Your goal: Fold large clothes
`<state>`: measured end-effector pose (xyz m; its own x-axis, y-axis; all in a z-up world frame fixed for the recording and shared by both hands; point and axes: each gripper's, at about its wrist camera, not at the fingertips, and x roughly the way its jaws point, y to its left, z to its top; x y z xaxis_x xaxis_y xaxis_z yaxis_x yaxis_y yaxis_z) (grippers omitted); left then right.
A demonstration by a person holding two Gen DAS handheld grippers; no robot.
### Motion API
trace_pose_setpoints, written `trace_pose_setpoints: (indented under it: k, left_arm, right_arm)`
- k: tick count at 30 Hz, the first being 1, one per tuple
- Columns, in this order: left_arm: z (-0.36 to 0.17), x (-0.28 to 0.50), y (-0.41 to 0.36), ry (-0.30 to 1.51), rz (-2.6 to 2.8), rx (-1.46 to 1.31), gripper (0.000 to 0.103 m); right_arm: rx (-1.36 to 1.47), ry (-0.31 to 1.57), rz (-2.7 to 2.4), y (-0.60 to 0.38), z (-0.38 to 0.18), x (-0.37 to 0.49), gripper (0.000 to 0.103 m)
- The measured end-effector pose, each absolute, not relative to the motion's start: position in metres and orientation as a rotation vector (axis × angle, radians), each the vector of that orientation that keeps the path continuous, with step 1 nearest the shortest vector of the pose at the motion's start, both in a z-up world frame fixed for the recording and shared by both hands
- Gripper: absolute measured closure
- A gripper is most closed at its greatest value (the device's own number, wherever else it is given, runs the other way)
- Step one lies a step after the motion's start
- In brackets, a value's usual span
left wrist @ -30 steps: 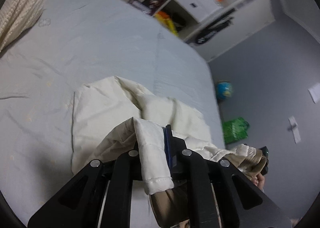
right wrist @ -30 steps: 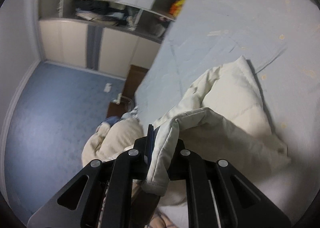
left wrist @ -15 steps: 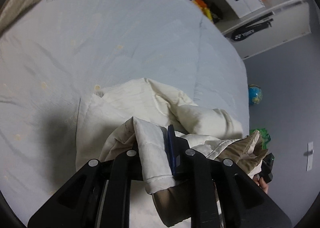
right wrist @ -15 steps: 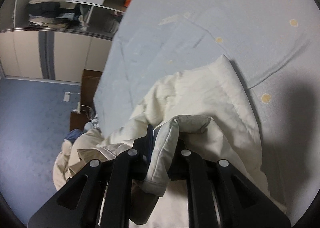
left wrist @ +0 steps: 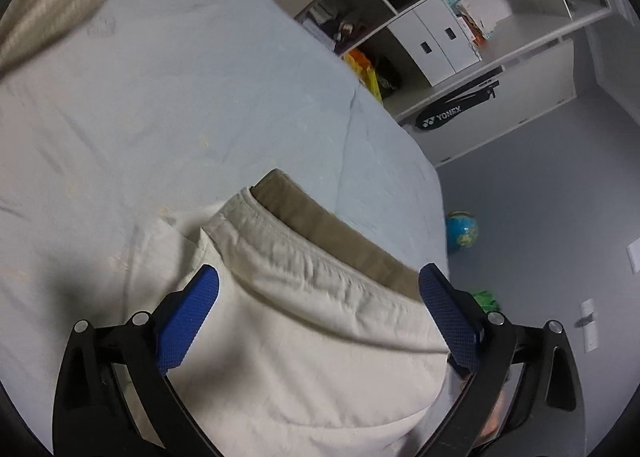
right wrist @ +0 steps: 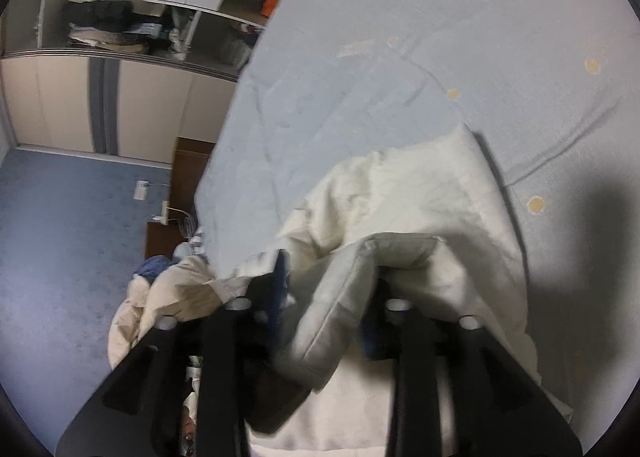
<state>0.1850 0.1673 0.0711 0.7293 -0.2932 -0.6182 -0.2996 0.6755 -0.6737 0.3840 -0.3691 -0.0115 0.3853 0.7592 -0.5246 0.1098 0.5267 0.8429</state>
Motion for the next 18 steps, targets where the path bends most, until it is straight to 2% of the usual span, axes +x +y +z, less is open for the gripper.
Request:
trace_pose_setpoints:
  k: [3, 5, 7, 11, 18]
  left_arm:
    - [0.097, 0.176, 0.146, 0.767, 0.040, -0.699, 0.007]
    - [0.107, 0.177, 0.122, 0.779, 0.060, -0.570, 0.007]
    - [0.112, 0.180, 0.088, 0.799, 0.072, -0.412, 0.007]
    - [0.110, 0.194, 0.038, 0.837, 0.045, -0.267, 0.007]
    - [0.089, 0.230, -0.016, 0.883, 0.020, -0.164, 0.007]
  right_arm:
    - [0.955, 1.039, 0.496, -0.371, 0.013, 0.378, 0.033]
    - [0.910, 1.011, 0.476, -0.366, 0.030, 0.375, 0.031]
    - [0.780, 0.997, 0.472, -0.353, 0.047, 0.369, 0.031]
    - [0.462, 0.950, 0.539, -0.303, 0.079, 0.348, 0.031]
    - [0.120, 0.874, 0.588, -0.231, 0.090, 0.309, 0.031]
